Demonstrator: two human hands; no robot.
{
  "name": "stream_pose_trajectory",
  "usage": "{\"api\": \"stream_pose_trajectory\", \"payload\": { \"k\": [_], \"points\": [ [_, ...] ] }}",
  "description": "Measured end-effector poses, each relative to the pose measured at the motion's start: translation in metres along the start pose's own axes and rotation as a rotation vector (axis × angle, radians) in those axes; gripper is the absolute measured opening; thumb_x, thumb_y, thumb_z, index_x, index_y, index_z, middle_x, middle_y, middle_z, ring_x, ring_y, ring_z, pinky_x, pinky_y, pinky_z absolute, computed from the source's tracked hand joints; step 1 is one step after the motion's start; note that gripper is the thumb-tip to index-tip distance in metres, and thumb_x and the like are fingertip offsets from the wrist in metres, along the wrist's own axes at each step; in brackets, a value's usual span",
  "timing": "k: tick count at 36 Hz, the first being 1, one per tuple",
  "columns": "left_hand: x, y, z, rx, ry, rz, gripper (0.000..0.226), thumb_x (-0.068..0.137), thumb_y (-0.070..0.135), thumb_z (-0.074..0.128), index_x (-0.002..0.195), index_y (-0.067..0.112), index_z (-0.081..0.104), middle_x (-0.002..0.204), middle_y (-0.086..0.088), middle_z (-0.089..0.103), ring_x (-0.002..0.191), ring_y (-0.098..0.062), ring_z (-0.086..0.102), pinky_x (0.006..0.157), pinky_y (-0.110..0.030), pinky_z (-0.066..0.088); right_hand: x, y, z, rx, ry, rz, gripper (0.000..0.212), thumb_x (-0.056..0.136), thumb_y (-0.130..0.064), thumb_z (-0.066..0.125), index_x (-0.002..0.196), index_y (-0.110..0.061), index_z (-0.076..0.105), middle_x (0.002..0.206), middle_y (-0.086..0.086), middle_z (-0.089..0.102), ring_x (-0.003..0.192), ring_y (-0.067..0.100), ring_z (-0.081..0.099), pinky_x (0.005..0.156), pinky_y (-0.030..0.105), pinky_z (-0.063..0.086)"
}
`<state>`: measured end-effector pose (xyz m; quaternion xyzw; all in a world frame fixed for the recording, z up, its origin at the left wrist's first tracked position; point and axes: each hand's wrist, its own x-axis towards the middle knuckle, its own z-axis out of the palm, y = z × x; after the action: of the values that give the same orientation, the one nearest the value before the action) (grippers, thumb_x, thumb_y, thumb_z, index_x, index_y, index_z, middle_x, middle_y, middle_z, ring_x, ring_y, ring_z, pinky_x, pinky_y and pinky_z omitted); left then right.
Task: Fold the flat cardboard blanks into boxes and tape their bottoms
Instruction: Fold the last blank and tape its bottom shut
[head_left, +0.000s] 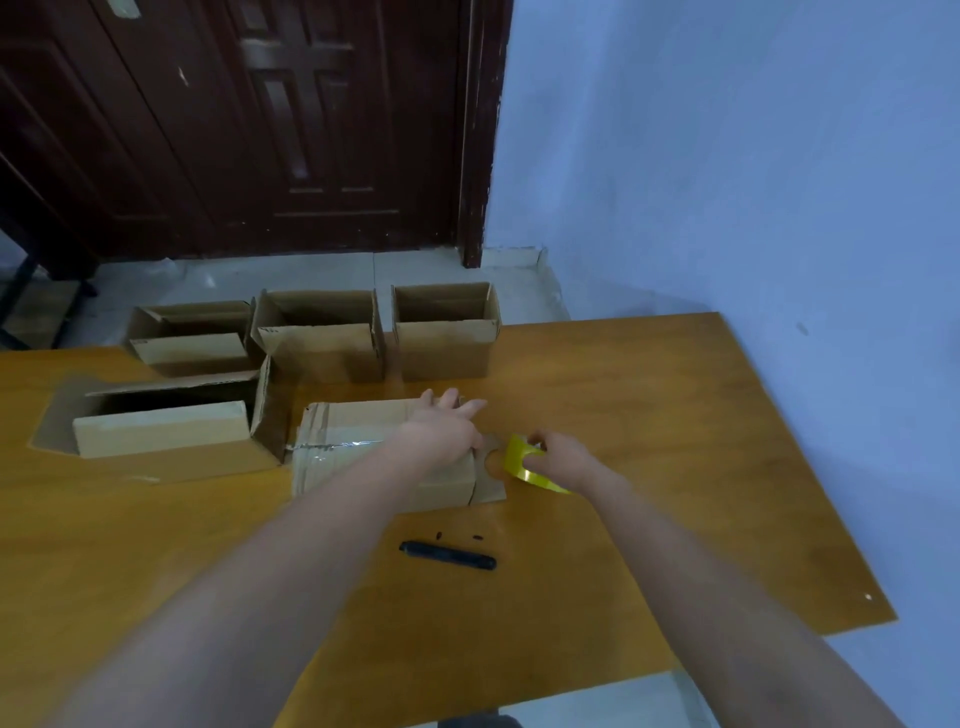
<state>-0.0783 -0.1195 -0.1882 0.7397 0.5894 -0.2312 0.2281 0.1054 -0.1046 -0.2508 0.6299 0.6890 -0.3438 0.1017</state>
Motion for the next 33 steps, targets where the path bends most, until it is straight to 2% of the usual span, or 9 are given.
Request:
{"api": "stream_pose_trajectory", "payload": {
  "k": [4, 7, 9, 16, 22, 26, 28, 30, 33],
  "points": [
    [-0.003, -0.006, 0.007, 0.087, 0.131, 0.109, 0.039, 0.094, 0.017, 0.051, 0.13, 0.032, 0.052, 0.16, -0.001, -0.002, 0.145, -0.037, -0.006, 0.117, -0.056, 0.003, -0.016, -0.002, 0.01, -0.078, 0.019, -0.042, 0.051, 0.097, -0.039, 0.045, 0.141, -0.012, 0.041, 0.129, 0.011, 0.057, 0.117, 0.029, 0.053, 0.097, 0.038, 0.042],
    [-0.008, -0.01, 0.013, 0.02, 0.293, 0.142, 0.069, 0.09, -0.002, 0.051, 0.145, 0.035, 0.031, 0.16, 0.0, -0.001, 0.146, -0.029, -0.005, 0.118, -0.052, 0.005, -0.029, -0.004, 0.018, -0.17, 0.112, -0.082, 0.043, 0.097, -0.037, 0.047, 0.13, -0.01, 0.052, 0.118, 0.011, 0.062, 0.105, 0.027, 0.059, 0.083, 0.033, 0.045],
    [-0.01, -0.013, 0.016, -0.057, 0.344, 0.157, 0.077, 0.089, -0.007, 0.049, 0.148, 0.033, 0.021, 0.16, 0.001, 0.003, 0.147, -0.025, -0.002, 0.119, -0.047, 0.006, -0.037, -0.005, 0.03, -0.294, 0.132, -0.115, 0.036, 0.096, -0.035, 0.048, 0.117, -0.008, 0.059, 0.109, 0.01, 0.065, 0.095, 0.024, 0.061, 0.075, 0.031, 0.046],
    [-0.03, -0.036, 0.016, -0.295, 0.49, 0.128, 0.049, 0.1, 0.012, 0.037, 0.147, 0.022, 0.028, 0.155, 0.002, 0.022, 0.144, -0.017, 0.015, 0.116, -0.034, 0.018, -0.055, 0.004, 0.083, -0.428, 0.107, -0.031, 0.047, 0.095, -0.034, 0.049, 0.136, -0.012, 0.04, 0.132, 0.007, 0.047, 0.115, 0.025, 0.051, 0.097, 0.036, 0.044],
    [-0.046, -0.071, 0.027, -0.424, 0.78, -0.099, 0.044, 0.098, 0.019, 0.044, 0.142, 0.019, 0.038, 0.148, 0.001, 0.036, 0.14, -0.015, 0.027, 0.116, -0.036, 0.026, -0.051, -0.007, 0.078, -0.418, -0.008, 0.049, 0.046, 0.095, -0.028, 0.052, 0.135, -0.01, 0.038, 0.134, 0.01, 0.045, 0.121, 0.026, 0.047, 0.095, 0.036, 0.046],
    [-0.06, -0.087, 0.038, -0.756, 0.9, -0.336, 0.04, 0.097, 0.02, 0.047, 0.136, 0.012, 0.042, 0.14, -0.006, 0.041, 0.131, -0.018, 0.037, 0.108, -0.035, 0.037, -0.046, -0.016, 0.071, -0.342, -0.022, 0.135, 0.064, 0.09, -0.042, 0.057, 0.139, -0.008, 0.033, 0.139, 0.012, 0.041, 0.121, 0.026, 0.049, 0.094, 0.034, 0.048],
    [-0.067, -0.092, 0.046, -0.797, 0.91, -0.393, 0.04, 0.097, 0.018, 0.047, 0.135, 0.009, 0.042, 0.137, -0.008, 0.042, 0.128, -0.02, 0.038, 0.105, -0.034, 0.037, -0.045, -0.025, 0.064, -0.347, 0.041, 0.134, 0.069, 0.092, -0.052, 0.048, 0.14, -0.007, 0.031, 0.141, 0.012, 0.039, 0.122, 0.026, 0.048, 0.092, 0.034, 0.049],
    [-0.07, -0.096, 0.055, -0.772, 0.901, -0.435, 0.041, 0.097, 0.02, 0.047, 0.135, 0.006, 0.042, 0.135, -0.011, 0.043, 0.127, -0.022, 0.037, 0.105, -0.033, 0.035, -0.045, -0.034, 0.055, -0.289, 0.179, 0.093, 0.06, 0.096, -0.053, 0.039, 0.135, -0.007, 0.036, 0.133, 0.011, 0.043, 0.115, 0.025, 0.051, 0.084, 0.033, 0.049],
    [-0.074, -0.101, 0.067, -0.788, 0.834, -0.519, 0.049, 0.096, 0.026, 0.049, 0.137, 0.002, 0.037, 0.138, -0.015, 0.039, 0.13, -0.027, 0.033, 0.106, -0.036, 0.034, -0.042, -0.058, 0.04, 0.045, 0.34, 0.103, 0.043, 0.098, -0.048, 0.033, 0.112, -0.009, 0.047, 0.106, 0.008, 0.05, 0.09, 0.022, 0.052, 0.079, 0.035, 0.05]
  ]
}}
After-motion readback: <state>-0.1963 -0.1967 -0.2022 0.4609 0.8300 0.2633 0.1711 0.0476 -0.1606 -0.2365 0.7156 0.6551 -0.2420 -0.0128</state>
